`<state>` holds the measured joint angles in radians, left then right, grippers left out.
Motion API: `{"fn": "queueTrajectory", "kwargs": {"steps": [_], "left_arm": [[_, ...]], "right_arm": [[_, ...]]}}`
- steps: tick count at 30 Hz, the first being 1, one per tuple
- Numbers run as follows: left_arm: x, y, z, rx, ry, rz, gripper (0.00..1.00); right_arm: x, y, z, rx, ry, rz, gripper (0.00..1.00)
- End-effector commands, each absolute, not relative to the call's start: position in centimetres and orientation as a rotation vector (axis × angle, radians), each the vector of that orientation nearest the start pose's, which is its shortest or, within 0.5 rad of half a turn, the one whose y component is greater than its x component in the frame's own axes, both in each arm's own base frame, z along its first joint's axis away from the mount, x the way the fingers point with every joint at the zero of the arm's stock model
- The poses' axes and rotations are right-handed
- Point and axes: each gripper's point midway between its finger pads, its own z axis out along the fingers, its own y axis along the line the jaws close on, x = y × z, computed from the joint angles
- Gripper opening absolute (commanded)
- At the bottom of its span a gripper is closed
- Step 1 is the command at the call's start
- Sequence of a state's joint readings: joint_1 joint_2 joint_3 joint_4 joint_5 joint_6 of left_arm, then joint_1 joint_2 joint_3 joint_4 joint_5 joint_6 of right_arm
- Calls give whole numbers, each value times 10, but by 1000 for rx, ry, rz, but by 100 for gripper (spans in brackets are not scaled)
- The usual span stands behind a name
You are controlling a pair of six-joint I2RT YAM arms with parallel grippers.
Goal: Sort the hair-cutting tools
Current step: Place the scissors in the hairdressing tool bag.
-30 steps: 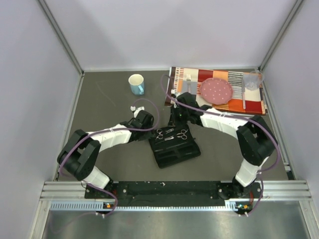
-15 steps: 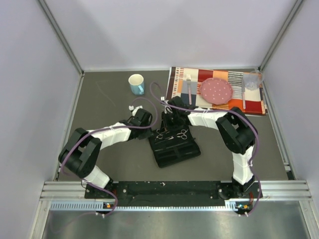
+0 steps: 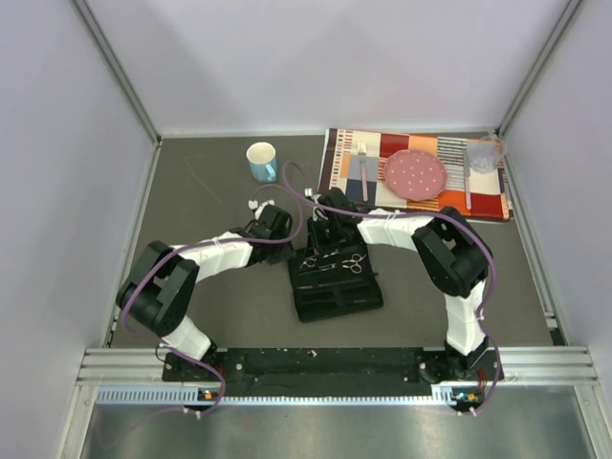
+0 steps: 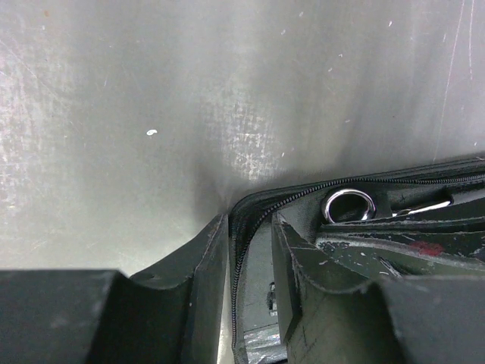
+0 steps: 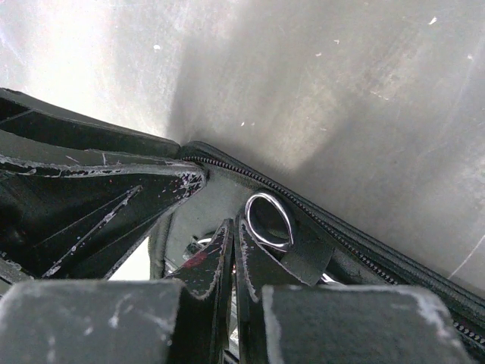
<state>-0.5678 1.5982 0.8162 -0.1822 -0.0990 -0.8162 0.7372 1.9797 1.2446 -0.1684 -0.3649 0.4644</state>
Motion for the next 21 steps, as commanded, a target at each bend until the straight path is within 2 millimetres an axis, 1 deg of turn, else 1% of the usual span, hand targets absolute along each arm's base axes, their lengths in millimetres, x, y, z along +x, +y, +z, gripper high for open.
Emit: {"fn": "queueTrajectory", "kwargs": {"steps": [1, 2, 4, 5, 7, 8, 10, 12, 14, 17, 21], "left_arm": [[288, -199, 4, -361, 2626, -366, 34], [288, -199, 4, -361, 2627, -367, 33], [287, -198, 3, -363, 2628, -367, 32], [286, -198, 3, -365, 2629, -366, 32], [286, -197, 2, -367, 2630, -364, 31], [286, -198, 2, -367, 2630, -365, 30], [286, -198, 2, -367, 2628, -365, 29], [286, -198, 1, -367, 2633, -366, 28], [287, -199, 1, -370, 2630, -369, 27], [287, -199, 0, -374, 2634, -368, 26], [290, -200, 0, -380, 2629, -367, 25]], "right_arm": [[298, 373, 66, -548, 2499, 876, 0], [304, 376, 76, -542, 2468, 872, 0], [310, 377, 89, -515, 2435, 865, 0], [315, 376, 92, -495, 2425, 842, 0], [319, 375, 93, -478, 2420, 820, 0], [322, 373, 88, -469, 2428, 796, 0], [321, 372, 81, -470, 2448, 783, 0], [320, 373, 67, -472, 2486, 775, 0], [317, 369, 53, -471, 2525, 747, 0], [312, 361, 41, -484, 2560, 710, 0], [301, 357, 30, -519, 2599, 711, 0]]}}
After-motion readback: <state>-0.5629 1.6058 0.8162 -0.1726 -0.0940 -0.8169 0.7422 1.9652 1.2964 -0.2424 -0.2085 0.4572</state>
